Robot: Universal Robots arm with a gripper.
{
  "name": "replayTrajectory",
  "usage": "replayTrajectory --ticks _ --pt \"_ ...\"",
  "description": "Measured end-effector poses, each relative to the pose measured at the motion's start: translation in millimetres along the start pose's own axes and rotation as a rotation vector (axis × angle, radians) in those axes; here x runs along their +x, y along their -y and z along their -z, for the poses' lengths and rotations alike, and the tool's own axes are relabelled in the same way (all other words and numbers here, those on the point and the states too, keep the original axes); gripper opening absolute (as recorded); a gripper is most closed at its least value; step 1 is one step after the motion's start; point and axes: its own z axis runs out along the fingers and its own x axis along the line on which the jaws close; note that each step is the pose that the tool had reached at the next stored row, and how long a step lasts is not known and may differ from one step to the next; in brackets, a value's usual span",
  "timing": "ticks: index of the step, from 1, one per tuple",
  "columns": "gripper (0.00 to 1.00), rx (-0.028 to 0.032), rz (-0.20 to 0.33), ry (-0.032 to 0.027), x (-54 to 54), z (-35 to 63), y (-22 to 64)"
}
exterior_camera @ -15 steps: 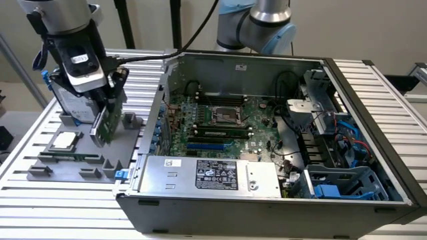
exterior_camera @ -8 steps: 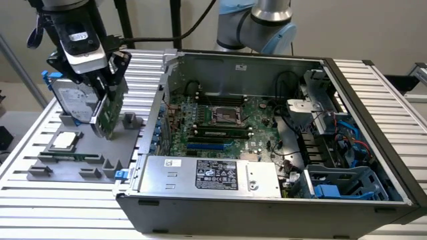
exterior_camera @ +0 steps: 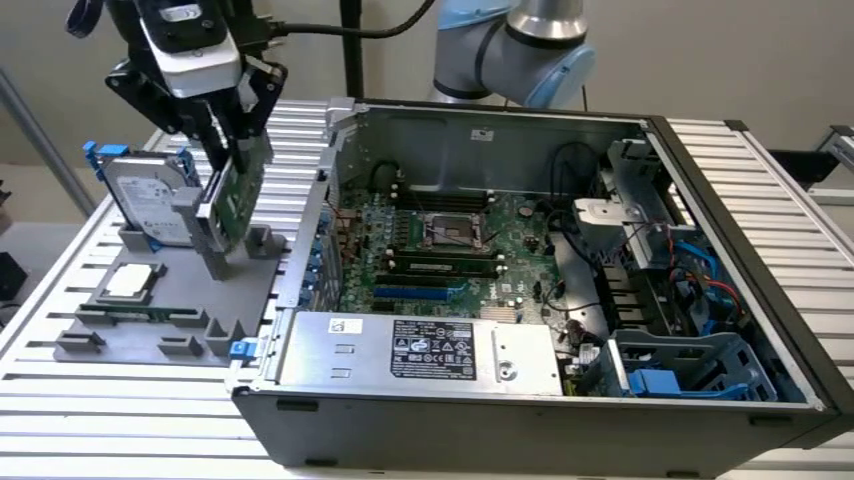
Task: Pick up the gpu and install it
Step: 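Pick up the gpu and move the gpu toward the slot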
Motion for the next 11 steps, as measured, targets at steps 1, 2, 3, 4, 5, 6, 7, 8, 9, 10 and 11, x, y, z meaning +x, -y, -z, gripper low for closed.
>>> replayTrajectory --ticks 1,2,3,4,5,6,7,8,9,10,11 --pt "0.0 0.0002 0.0 -0.0006 -3.5 4.3 -0.1" --pt "0.0 0.0 0.0 -0.0011 -7.4 9.0 -0.3" --pt "0.0 0.0001 0.0 -0.0016 -11.1 13.4 -0.5" --pt "0.0 0.0001 0.0 -0.0022 -14.7 17.8 -0.6" --pt "0.0 0.0 0.0 -0.0028 -18.6 22.4 -0.8" --pt "0.0 0.0001 0.0 -0.0036 -22.6 26.8 -0.9" --pt "0.0 0.0002 0.0 -0.0044 -27.0 31.3 -1.1" --pt "0.0 0.0005 0.0 -0.0052 -31.6 35.6 -1.3" --pt "0.0 0.0009 0.0 -0.0061 -36.2 38.8 -1.5" --pt "0.0 0.001 0.0 -0.0063 -40.8 40.4 -1.5" --pt "0.0 0.0013 0.0 -0.0068 -45.4 41.6 -1.6"
